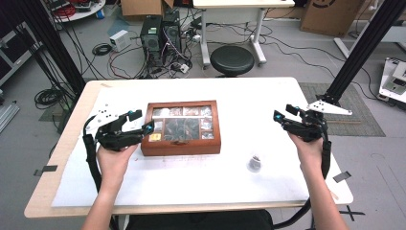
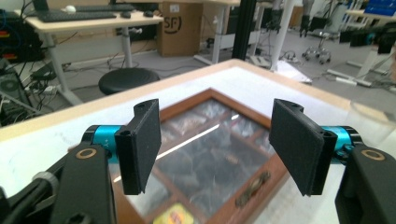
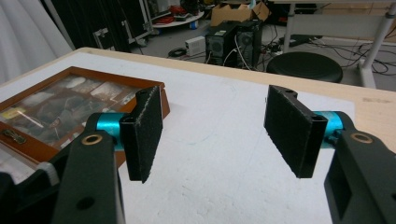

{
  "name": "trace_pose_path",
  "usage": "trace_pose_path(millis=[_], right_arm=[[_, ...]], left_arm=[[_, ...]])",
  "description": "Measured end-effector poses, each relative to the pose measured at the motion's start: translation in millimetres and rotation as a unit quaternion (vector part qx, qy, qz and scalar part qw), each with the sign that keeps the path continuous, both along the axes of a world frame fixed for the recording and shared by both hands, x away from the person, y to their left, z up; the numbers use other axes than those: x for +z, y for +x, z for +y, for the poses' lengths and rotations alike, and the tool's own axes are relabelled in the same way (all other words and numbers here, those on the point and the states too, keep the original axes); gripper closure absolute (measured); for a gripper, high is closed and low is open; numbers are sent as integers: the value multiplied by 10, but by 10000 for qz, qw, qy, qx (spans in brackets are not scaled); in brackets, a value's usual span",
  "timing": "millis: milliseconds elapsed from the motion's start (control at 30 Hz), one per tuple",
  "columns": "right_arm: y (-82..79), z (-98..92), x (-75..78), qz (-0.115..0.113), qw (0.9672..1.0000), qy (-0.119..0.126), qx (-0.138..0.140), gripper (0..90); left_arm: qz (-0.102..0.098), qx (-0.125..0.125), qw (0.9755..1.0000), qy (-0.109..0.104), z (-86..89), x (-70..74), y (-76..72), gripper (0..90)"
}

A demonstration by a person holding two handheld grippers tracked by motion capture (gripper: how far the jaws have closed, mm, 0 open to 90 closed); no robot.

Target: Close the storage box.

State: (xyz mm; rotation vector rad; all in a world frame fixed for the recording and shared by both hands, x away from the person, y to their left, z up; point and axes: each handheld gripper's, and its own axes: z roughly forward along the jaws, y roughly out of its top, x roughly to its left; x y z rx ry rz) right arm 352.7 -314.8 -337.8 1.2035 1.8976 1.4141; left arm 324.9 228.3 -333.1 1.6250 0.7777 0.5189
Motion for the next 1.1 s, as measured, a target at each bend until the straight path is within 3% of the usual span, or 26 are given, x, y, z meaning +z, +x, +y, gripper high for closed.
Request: trace_pose_path(millis=[100,467,1100], right_arm=[[-7,-31,1,-5,10000,5,-34,380],[-13,-59,-14,11,10000,1,-72,380],[-5,-55,-21,29,10000,-26,-59,380]], left_arm=[[-19,-23,10000,-74,-24,13,31,338],[-1,-24,10000,17,-13,-31,38,336],[36,27,10000,-15,55,-35,30,332]])
